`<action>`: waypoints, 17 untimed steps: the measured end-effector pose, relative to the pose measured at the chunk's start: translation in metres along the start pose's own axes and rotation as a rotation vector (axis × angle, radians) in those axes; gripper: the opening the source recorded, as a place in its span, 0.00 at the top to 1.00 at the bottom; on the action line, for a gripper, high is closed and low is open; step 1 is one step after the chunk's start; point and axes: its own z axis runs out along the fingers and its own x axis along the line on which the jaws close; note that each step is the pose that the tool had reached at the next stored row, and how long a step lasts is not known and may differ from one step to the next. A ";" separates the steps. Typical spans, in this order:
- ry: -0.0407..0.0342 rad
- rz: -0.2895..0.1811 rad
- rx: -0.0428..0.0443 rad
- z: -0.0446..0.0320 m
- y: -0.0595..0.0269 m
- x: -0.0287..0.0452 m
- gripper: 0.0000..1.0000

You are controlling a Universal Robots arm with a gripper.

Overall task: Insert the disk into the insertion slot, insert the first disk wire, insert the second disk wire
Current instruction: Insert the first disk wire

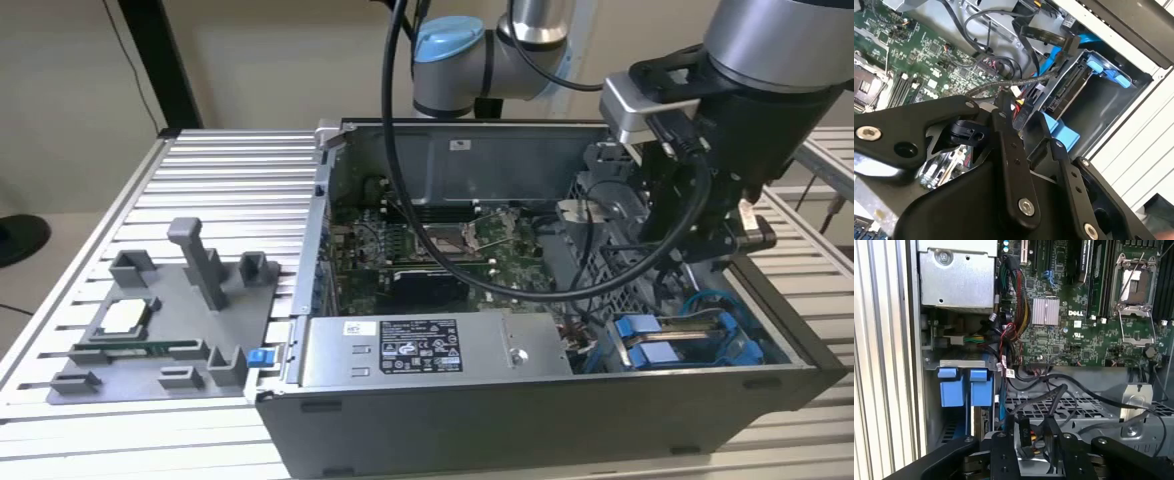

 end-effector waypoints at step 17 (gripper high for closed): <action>-0.0045 -0.003 0.0230 -0.0014 0.0027 0.0064 1.00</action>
